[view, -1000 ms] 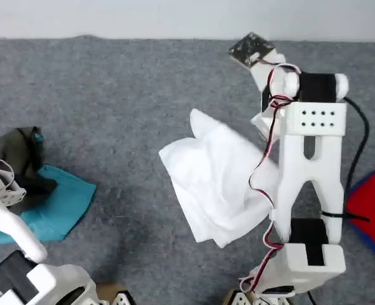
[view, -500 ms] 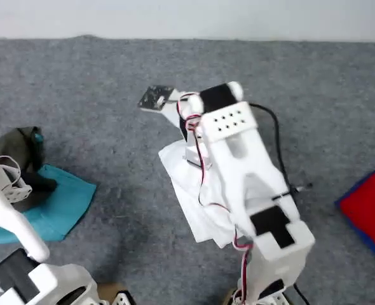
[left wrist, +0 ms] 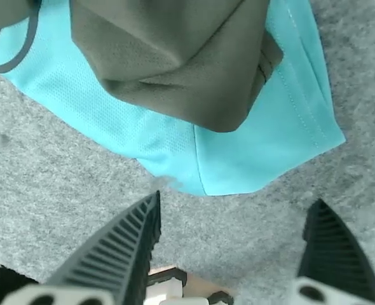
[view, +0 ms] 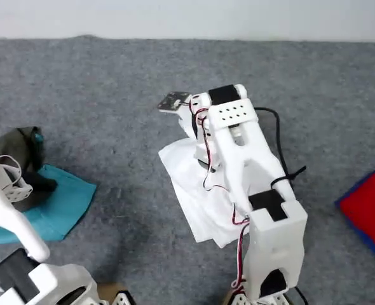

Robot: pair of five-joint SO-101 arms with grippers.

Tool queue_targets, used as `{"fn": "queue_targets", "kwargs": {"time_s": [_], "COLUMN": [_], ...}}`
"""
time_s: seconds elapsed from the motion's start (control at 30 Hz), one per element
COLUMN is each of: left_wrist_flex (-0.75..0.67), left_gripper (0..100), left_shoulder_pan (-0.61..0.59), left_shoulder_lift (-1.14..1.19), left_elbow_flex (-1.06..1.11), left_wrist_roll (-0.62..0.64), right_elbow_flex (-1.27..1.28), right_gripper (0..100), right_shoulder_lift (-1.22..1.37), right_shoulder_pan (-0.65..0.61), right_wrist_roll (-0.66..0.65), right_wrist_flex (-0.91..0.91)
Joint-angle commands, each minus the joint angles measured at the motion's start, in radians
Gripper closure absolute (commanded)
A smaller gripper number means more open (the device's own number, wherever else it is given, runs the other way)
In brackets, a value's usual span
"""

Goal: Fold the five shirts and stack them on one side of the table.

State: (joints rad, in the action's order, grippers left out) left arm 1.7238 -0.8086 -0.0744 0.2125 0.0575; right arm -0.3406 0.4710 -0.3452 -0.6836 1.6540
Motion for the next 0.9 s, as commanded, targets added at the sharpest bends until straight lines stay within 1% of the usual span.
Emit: {"fn": "queue_targets", "kwargs": {"time_s": [0.0, 0.1, 0.2, 0.3, 0.4, 0.53, 0.67, 0.77, 0.87], "left_wrist_flex": [0.034, 0.034, 0.034, 0.034, 0.034, 0.032, 0.032, 0.032, 0.032], "left_gripper": [67, 69, 72, 72, 72, 72, 72, 72, 72], "left_shoulder_pan": [0.029, 0.052, 0.098, 0.181, 0.292, 0.408, 0.436, 0.434, 0.433], "left_shoulder_lift": [-0.044, -0.08, -0.153, -0.242, -0.322, -0.367, -0.371, -0.374, -0.374], "left_elbow_flex": [-0.007, -0.005, -0.002, -0.002, -0.002, -0.001, 0.019, 0.076, 0.128], "left_wrist_roll": [-0.003, -0.003, -0.003, -0.003, -0.003, -0.003, -0.003, -0.003, -0.003], "right_elbow_flex": [-0.005, -0.008, -0.008, -0.008, -0.011, -0.011, -0.011, -0.011, -0.011], "right_gripper": [84.1, 93.5, 98.5, 98.6, 98.7, 98.7, 98.7, 98.7, 98.7], "right_shoulder_lift": [0.013, 0.038, 0.044, 0.041, 0.036, 0.005, -0.09, -0.165, -0.234], "right_shoulder_pan": [0.015, 0.015, 0.016, 0.01, 0.008, 0.008, -0.03, -0.099, -0.197], "right_wrist_roll": [0.006, 0.005, 0.005, 0.005, 0.006, 0.009, 0.011, 0.011, 0.011], "right_wrist_flex": [-0.024, -0.024, -0.024, -0.024, -0.021, -0.015, -0.013, -0.005, 0.039]}}
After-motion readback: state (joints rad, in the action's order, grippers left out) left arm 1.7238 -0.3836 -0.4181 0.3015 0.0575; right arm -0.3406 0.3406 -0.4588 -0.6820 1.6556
